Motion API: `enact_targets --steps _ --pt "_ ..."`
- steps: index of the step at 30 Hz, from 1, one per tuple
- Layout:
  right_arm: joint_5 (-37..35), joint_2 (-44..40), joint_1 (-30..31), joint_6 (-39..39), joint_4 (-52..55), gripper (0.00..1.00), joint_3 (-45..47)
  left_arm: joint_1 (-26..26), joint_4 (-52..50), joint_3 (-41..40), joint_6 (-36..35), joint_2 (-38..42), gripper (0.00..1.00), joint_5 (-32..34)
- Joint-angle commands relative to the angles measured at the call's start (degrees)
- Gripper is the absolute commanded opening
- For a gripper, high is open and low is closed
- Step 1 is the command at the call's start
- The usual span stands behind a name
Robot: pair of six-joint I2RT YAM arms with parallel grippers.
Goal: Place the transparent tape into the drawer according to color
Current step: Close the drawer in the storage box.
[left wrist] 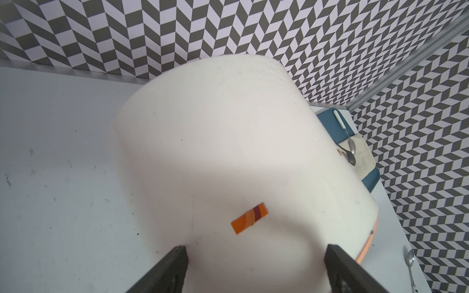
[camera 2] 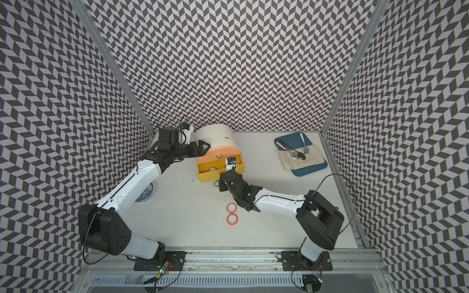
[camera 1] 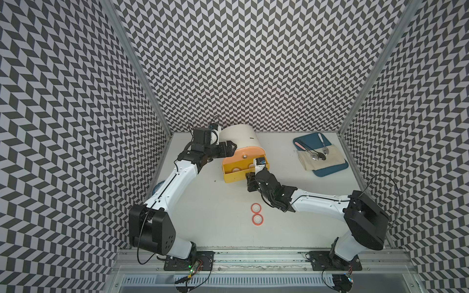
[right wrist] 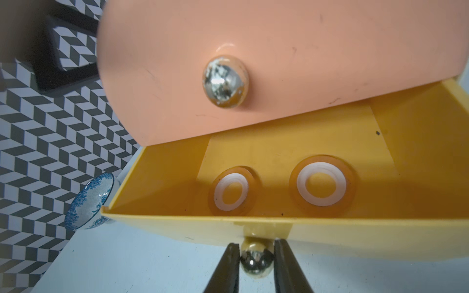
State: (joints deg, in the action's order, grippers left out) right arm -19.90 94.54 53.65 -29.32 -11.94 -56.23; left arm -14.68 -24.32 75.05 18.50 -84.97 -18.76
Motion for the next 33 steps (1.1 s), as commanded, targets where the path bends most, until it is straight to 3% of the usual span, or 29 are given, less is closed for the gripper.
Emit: enact_targets --steps 1,33 --pt "-4.1 1.3 -0.7 3.8 -4.4 0.21 -1.8 -0.1 -2.0 -0.3 -1.1 -0.3 0.89 -2.1" --pt "-0.2 10.5 -4.4 7.6 -10.0 0.19 -9.7 -0.1 -3.2 0.0 -2.3 -0.3 0.88 -4.3"
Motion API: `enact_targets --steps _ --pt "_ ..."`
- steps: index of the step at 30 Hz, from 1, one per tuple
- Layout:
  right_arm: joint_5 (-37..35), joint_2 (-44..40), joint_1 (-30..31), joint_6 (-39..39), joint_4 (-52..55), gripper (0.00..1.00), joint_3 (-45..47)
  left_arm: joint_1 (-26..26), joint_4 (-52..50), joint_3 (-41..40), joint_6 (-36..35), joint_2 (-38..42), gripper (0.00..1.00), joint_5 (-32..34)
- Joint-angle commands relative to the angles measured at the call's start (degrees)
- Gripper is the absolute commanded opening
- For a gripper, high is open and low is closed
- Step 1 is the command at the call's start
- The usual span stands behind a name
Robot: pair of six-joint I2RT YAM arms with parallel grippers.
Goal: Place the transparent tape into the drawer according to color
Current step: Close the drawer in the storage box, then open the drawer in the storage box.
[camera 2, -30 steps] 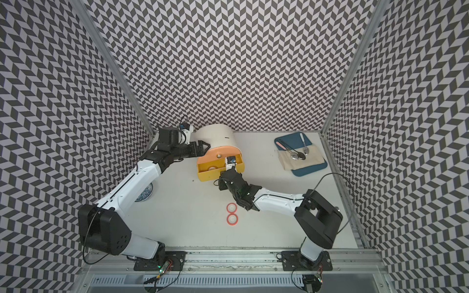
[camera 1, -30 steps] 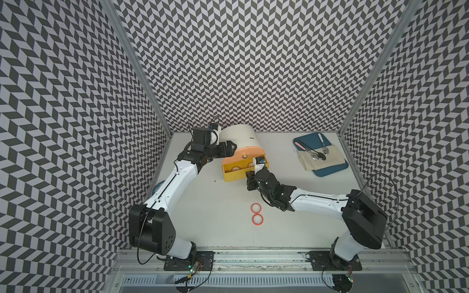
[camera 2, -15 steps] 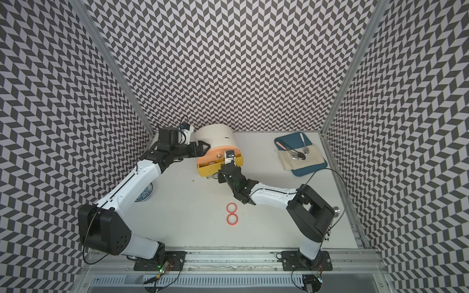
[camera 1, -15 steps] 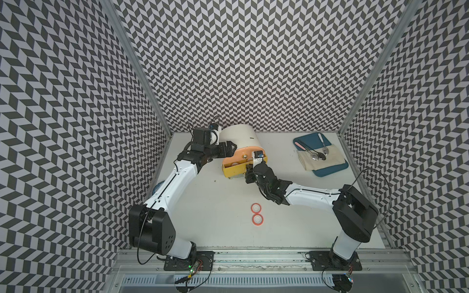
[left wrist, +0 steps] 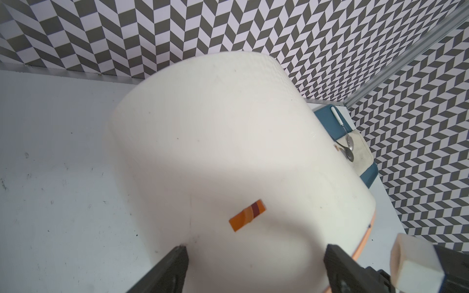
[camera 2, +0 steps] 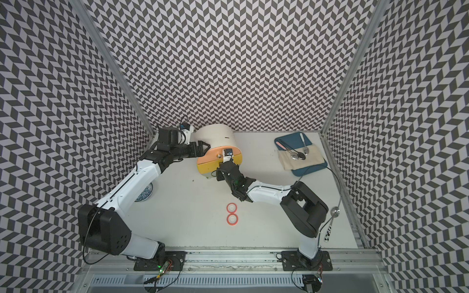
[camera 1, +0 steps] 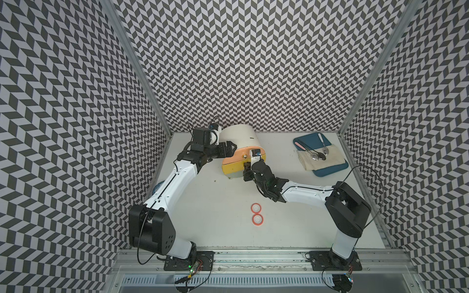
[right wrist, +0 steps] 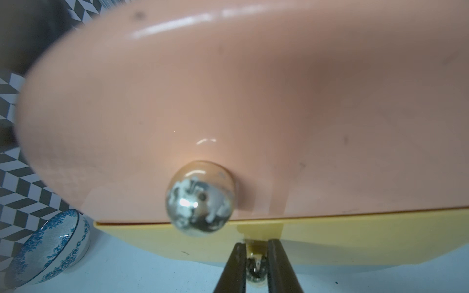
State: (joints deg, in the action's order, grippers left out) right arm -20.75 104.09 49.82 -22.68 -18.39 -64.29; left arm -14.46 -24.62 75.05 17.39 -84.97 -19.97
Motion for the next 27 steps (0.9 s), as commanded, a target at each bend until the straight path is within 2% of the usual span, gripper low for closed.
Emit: enact_targets --steps 1,9,11,13,18,22,27 --pt "0.7 1.1 -0.5 1.1 -3.7 0.19 -1.8 -0.3 -2.9 -0.1 -1.1 -0.3 0.88 -3.1" --pt "0.9 0.7 -0.6 0.6 -2.8 0.20 -1.7 -0.3 -3.2 -0.2 -1.5 -0.3 0.88 -3.3" --pt "1.6 -0.9 -0.6 -0.1 -2.8 0.23 0.2 -0.3 -3.1 -0.2 -1.5 -0.2 0.88 -3.0" --pt "2.9 -3.2 -0.6 -1.3 -3.7 0.32 3.3 -0.3 -3.2 -0.2 -1.6 -0.2 0.88 -2.7" --pt "7.1 -7.5 -0.6 -4.5 -8.7 0.48 11.9 -0.1 -3.4 -0.3 -1.7 0.2 0.90 -1.3" --pt "8.7 -6.6 -0.6 -5.8 -14.1 0.51 16.4 0.0 -3.5 -0.2 -1.8 0.1 0.91 -1.4" --pt "9.8 -2.6 -0.6 -6.5 -18.3 0.51 17.0 0.1 -3.6 -0.3 -1.9 0.1 0.91 -1.4"
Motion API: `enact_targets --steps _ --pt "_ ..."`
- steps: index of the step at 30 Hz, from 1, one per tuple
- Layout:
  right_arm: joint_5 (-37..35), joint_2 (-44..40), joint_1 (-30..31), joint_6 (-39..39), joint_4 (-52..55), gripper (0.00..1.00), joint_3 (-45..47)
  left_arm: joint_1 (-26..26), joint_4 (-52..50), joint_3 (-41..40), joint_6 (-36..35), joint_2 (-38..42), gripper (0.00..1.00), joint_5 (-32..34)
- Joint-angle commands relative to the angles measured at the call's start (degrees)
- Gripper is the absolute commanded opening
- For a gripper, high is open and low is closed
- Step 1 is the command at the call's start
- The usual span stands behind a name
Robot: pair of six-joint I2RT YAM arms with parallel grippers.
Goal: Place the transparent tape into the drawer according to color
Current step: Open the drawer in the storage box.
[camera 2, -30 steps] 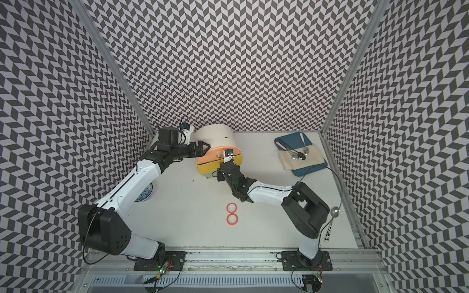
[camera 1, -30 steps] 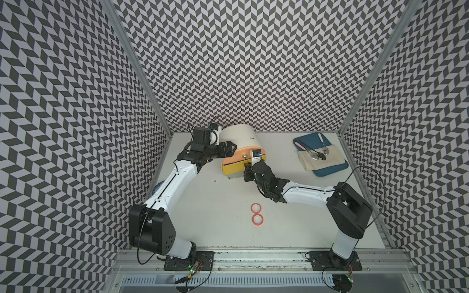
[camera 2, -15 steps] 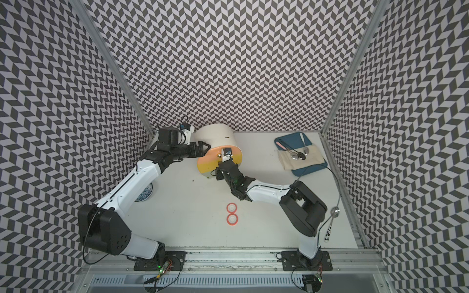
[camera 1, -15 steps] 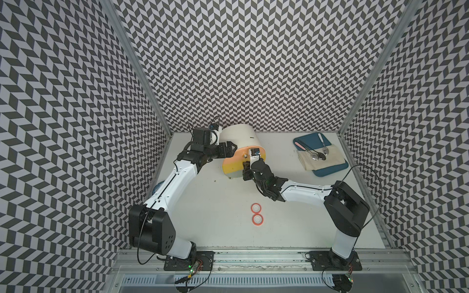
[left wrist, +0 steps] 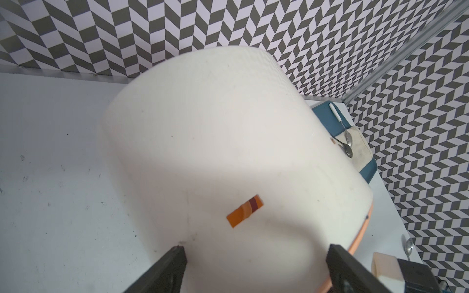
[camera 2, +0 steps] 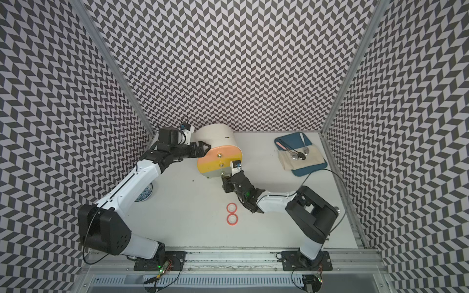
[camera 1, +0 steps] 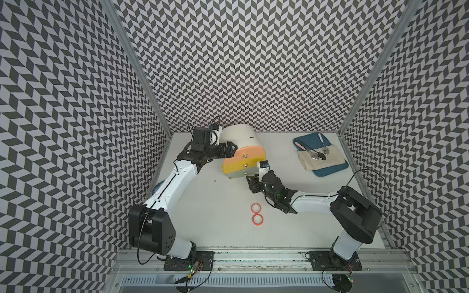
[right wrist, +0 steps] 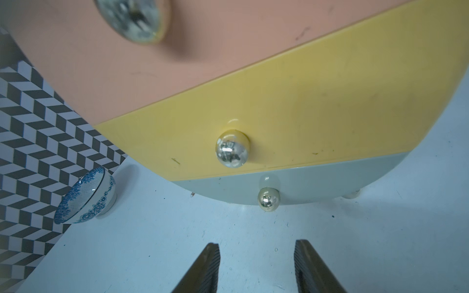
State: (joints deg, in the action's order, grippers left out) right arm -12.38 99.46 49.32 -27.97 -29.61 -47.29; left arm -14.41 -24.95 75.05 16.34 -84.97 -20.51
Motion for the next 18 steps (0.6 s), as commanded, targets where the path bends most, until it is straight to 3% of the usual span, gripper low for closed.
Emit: enact_targets --steps 1,18 --pt "1.3 3.0 -0.2 -1.5 -7.6 0.51 -0.1 0.1 -3.3 -0.3 -0.9 0.1 0.91 -0.8" --pt "0.5 12.1 -1.8 -3.9 -9.2 0.49 -6.4 0.4 -3.1 -0.3 -1.0 -0.5 0.91 -1.4"
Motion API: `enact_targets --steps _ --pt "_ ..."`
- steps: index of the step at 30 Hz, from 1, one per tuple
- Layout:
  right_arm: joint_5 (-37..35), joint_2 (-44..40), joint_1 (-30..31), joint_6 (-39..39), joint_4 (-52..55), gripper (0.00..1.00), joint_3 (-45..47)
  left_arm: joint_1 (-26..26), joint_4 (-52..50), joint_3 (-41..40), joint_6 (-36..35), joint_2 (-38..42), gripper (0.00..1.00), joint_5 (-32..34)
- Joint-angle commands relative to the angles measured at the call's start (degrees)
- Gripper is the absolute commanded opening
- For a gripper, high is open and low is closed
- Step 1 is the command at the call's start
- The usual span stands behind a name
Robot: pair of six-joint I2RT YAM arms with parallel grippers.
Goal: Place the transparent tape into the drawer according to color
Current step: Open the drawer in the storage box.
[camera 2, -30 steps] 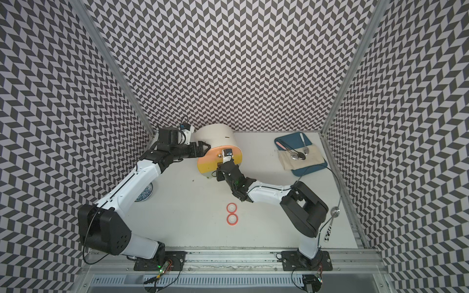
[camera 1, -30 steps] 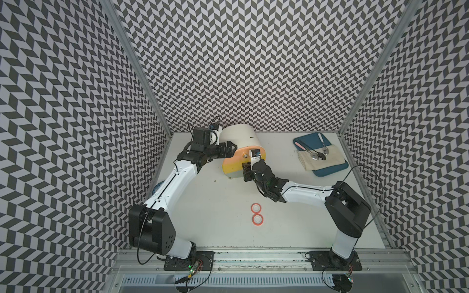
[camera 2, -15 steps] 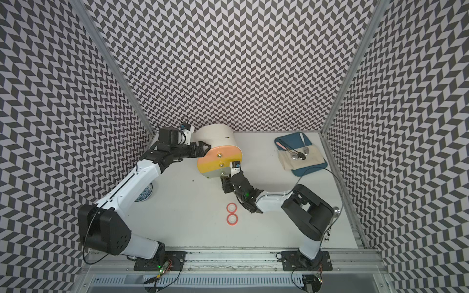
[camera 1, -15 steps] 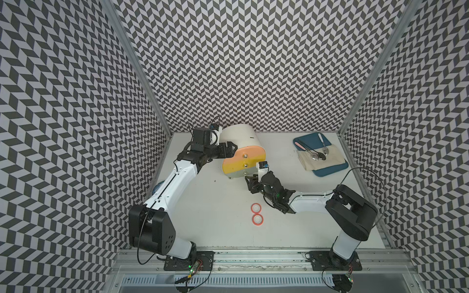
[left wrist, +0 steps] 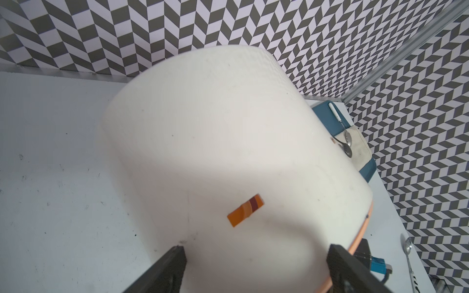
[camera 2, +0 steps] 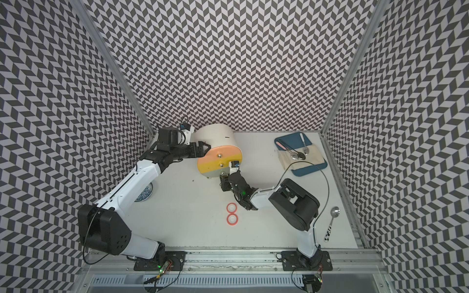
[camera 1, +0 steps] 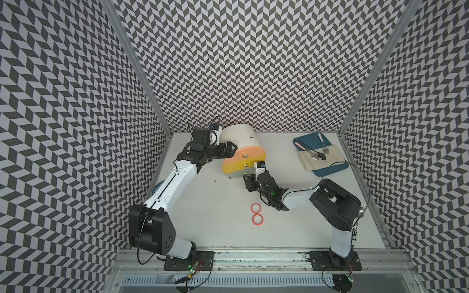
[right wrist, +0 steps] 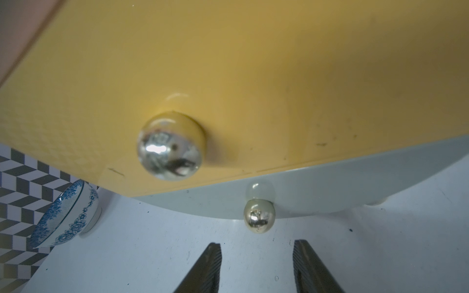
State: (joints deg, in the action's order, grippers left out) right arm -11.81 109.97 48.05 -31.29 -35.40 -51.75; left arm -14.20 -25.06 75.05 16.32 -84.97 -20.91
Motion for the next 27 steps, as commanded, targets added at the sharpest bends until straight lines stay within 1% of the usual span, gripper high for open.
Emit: enact_targets --steps 1,13,20,25,27 --pt "-0.1 2.0 -0.6 -0.6 -3.3 0.49 -2.4 0.2 -3.0 -0.4 -0.9 -0.5 0.91 -1.1" --pt "0.1 5.1 -0.6 -1.7 -2.0 0.42 -5.3 0.4 -3.0 -0.3 -1.1 -0.6 0.91 -1.4" --pt "0.5 6.1 -0.6 -2.2 -2.0 0.34 -6.3 0.5 -3.2 -0.3 -1.2 -0.3 0.91 -1.4" --pt "0.8 6.7 -0.5 -2.6 -2.0 0.31 -7.0 0.6 -3.2 -0.4 -1.3 -0.2 0.91 -1.5" --pt "1.0 7.0 -0.6 -2.8 -1.9 0.27 -7.4 0.6 -3.2 -0.6 -1.3 -0.1 0.91 -1.5"
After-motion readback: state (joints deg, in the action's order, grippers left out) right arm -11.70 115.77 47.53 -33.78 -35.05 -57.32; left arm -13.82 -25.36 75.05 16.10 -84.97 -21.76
